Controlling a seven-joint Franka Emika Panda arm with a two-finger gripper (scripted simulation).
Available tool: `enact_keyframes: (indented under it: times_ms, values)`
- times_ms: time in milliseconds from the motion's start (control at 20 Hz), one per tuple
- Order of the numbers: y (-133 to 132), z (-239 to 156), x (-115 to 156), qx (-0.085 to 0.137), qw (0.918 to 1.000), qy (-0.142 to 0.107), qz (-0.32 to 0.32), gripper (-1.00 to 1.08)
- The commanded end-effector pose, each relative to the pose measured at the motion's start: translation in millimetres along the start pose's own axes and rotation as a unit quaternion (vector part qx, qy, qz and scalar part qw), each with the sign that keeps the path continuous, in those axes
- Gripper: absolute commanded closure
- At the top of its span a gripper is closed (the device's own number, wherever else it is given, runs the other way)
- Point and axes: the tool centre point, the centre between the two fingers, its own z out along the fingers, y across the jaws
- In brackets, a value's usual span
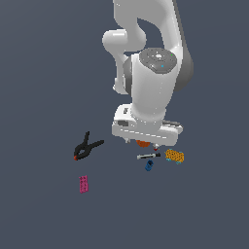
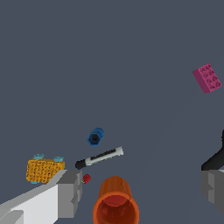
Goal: Pick up a designated object from a clutter of objects.
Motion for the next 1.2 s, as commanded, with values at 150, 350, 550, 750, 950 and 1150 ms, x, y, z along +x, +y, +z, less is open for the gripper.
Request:
enact_keyframes:
  times_ms: [150, 350, 550, 750, 950, 1150]
  values:
    - [-26.5, 56.2, 1.6, -0.001, 0.9989, -0.008, 0.045, -0.92]
    - [-40.0, 87.0, -0.3, -0.002, 0.9975, -0.013, 0.069, -0.92]
    - [-49.0, 108.7, -2.8, -0.003, 0.9962, -0.016, 0.086, -0.92]
    - [-53.9, 120.7, -4.6, -0.004, 0.9953, -0.017, 0.095, -0.92]
    - [-54.4, 122.3, -5.3, -0.004, 0.9952, -0.018, 0.096, -0.92]
    - [-54.6, 128.8, -5.8, -0.004, 0.9952, -0.018, 0.096, -0.92]
